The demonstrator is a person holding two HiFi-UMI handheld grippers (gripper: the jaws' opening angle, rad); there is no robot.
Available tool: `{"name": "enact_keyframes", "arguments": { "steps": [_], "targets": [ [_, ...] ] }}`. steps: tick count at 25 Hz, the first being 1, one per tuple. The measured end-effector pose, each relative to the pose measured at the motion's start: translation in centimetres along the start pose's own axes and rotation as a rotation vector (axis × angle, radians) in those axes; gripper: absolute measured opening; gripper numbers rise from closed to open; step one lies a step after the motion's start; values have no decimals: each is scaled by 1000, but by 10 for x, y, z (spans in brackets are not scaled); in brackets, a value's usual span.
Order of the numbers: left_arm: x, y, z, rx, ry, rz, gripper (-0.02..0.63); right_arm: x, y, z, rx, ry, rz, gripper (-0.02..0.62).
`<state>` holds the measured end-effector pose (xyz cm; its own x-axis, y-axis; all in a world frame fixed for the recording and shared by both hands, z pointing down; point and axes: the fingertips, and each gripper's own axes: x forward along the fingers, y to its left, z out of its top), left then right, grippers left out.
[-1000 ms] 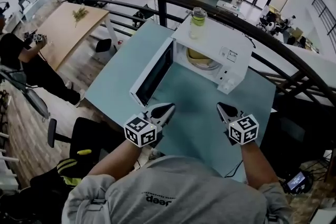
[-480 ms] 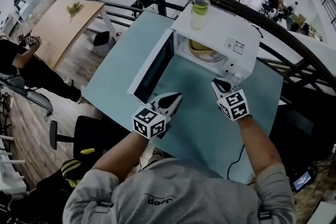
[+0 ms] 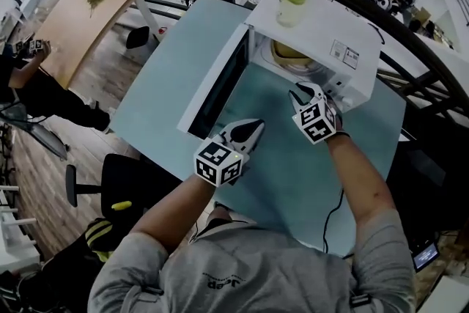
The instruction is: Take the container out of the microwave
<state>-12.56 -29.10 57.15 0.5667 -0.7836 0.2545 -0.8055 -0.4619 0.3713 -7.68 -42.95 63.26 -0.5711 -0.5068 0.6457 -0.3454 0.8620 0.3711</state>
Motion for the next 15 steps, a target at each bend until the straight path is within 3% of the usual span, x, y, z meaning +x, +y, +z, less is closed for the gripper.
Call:
{"name": "enact_keyframes", "arguments": {
  "steps": [15],
  "targets": [
    [21,44,-18,-30,5,19,8,89,-42,-11,-248,128,-125,153]
  ]
}}
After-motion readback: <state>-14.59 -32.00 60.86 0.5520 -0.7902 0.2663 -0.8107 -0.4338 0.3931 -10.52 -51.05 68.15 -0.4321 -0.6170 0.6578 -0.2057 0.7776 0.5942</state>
